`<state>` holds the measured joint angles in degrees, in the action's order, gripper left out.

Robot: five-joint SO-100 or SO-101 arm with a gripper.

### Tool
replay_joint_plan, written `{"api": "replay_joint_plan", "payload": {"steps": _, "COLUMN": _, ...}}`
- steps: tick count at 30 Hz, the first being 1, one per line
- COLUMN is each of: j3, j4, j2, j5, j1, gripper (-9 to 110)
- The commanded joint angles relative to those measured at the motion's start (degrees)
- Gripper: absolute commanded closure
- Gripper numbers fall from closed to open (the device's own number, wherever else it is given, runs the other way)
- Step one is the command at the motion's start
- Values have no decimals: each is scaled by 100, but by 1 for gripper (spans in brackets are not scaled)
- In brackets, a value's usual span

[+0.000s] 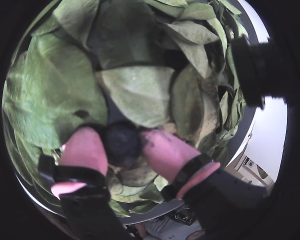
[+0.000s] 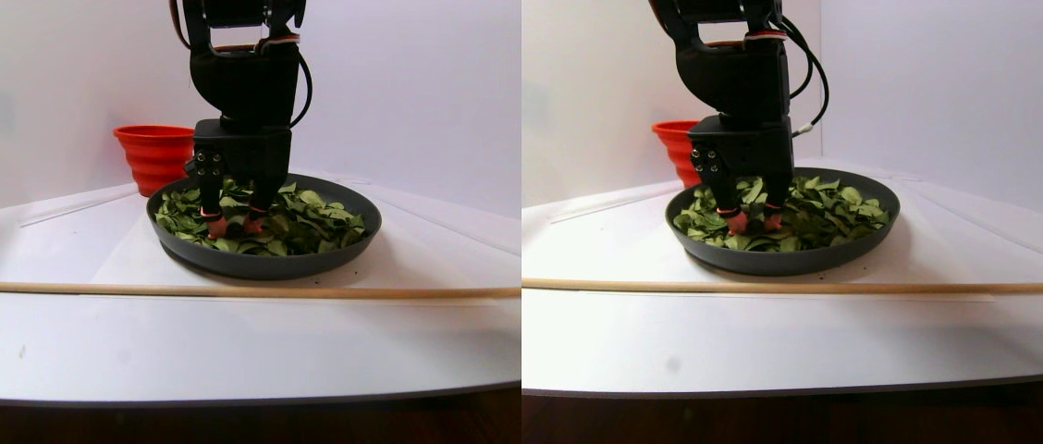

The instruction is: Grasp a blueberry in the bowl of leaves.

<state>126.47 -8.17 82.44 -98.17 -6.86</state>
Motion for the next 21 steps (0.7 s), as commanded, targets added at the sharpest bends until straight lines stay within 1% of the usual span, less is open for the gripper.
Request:
{"api": "replay_joint_plan", "payload": {"steps": 1, "j3": -149, "j4": -88, "j2": 53, "j5": -35, "j1": -62, "gripper": 88}}
{"api": "replay_joint_plan", "payload": {"steps": 21, "j3": 26, "j4": -88, "j2": 721, "j5": -114, "j1": 18, "gripper": 88}}
